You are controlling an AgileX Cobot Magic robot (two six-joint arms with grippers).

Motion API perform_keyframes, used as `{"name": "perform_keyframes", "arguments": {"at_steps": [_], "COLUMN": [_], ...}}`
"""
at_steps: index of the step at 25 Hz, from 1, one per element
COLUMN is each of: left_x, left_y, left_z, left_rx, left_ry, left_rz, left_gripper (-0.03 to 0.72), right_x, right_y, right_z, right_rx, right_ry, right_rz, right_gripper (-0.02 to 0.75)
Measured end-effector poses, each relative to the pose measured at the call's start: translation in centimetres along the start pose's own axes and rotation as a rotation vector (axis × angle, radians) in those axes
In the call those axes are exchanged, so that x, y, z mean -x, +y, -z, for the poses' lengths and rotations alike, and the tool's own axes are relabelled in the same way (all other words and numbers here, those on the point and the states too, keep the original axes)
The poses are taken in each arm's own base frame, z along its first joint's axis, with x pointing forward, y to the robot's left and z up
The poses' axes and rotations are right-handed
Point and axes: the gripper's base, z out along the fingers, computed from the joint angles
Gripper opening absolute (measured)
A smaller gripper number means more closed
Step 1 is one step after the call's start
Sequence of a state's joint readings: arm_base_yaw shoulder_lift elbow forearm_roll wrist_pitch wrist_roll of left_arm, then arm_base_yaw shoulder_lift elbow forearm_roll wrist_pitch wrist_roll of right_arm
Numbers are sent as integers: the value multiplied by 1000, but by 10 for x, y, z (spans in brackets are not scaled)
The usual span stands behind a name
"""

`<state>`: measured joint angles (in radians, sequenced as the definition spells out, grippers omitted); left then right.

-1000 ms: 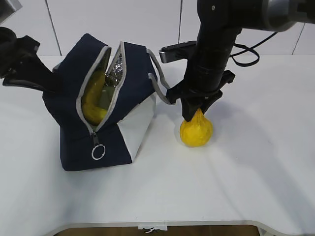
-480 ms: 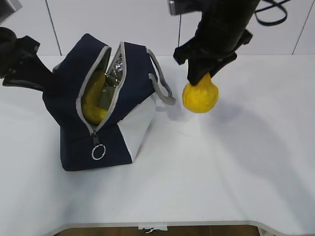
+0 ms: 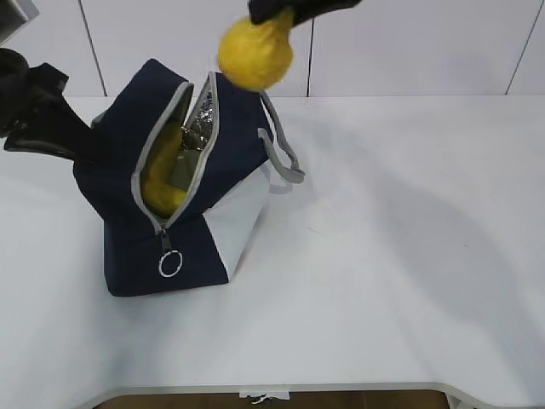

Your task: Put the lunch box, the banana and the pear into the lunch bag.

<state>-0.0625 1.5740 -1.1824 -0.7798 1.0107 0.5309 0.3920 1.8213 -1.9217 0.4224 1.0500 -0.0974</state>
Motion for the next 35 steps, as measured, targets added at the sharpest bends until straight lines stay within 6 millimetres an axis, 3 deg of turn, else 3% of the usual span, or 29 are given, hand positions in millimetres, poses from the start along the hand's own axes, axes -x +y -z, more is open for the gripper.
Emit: {"name": "perform_keyframes", "arguments": {"at_steps": [1, 6, 13, 16, 20, 27, 35], "left_x": [0, -1, -1, -1, -1, -1, -1], "left_y": [0, 0, 0, 0, -1, -1, -1], "left_z": [0, 0, 0, 0, 0, 0, 0], "left_rx": [-1, -3, -4, -5, -6, -6, -6], "left_ry": [1, 6, 7, 9, 10, 10, 10], "left_rz": [0, 0, 0, 0, 0, 0, 0], "left_gripper": [-2, -2, -2, -2, -2, -2, -2], "right_x": [0, 3, -8, -14, -17, -6, 6], "right_y": [0, -2, -25, -31, -35, -30, -40], "right_z": [0, -52, -109, -125, -133, -123, -100], "right_rx": [0, 206, 211, 208, 208, 219, 23], "right_ry": [0, -28, 15, 35, 47, 24, 81], "right_rz": [0, -100, -137, -161, -165, -124, 6], "right_gripper": [258, 258, 258, 258, 286, 528, 553]}}
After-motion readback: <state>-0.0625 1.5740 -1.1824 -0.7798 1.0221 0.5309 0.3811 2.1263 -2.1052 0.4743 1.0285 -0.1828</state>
